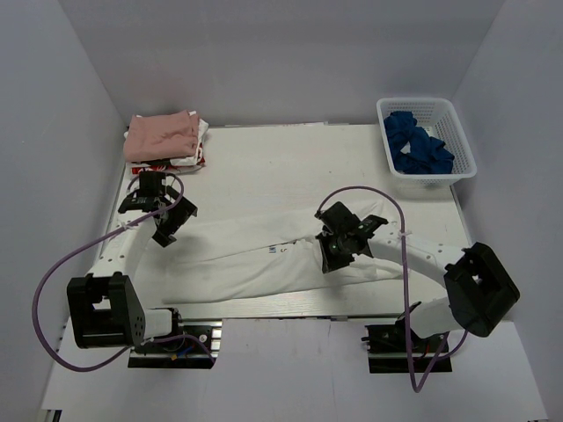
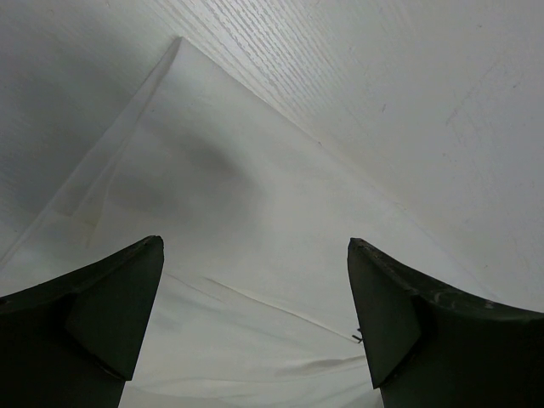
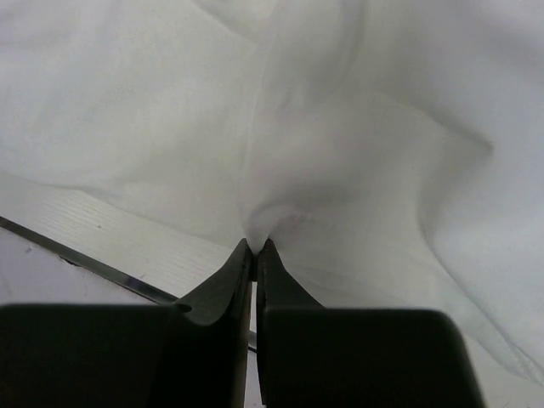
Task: Fold and stack the t-shirts
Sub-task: Rotate the tshirt 90 degrees
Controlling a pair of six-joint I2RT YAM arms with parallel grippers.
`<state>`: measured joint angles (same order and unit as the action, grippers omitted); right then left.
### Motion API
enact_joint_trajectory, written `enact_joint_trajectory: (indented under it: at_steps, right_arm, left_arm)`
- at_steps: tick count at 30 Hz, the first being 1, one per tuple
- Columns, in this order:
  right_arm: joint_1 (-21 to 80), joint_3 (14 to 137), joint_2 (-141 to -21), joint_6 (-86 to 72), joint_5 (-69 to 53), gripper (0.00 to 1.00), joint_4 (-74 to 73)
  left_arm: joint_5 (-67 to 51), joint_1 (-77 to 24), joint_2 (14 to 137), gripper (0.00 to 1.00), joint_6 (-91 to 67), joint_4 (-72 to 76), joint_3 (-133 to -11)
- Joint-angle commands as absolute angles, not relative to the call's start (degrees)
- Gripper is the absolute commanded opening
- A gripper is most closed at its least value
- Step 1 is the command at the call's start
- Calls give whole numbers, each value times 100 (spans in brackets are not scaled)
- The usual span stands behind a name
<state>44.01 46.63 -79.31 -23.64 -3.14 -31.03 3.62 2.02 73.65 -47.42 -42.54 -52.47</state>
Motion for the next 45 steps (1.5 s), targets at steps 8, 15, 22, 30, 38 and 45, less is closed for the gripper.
enact_joint_trajectory:
  at_steps: [8,15,22,30,38,45]
  right_arm:
    - [4386,4878,-7893,-2022,-1292,61,-2900]
    - [4290,5159,-7480,-2443,-291,90,-3077]
    - [3711,5159,-7680,-2997,361,90,-3006]
    - [3050,5378,-9218,-3094,517,90,-2541]
    - [2962,6818,-11011,-2909,1186,90,-2083]
    - [2848,9374,-12909,-1499,1283,90,-1513]
  left_arm:
    - [202,202,7347,99,-4632,-4113,-5212]
    - [-227,202,7681,99,-4579,-3675,-5264]
    - [-344,97,8620,99,-4526,-3480,-5388]
    - [805,44,9148,99,-4719,-3769,-4781]
    - [870,-62,9360,99,-5167,-4428,-4219]
    - [-315,-359,8712,99,-5108,-4965,-3639]
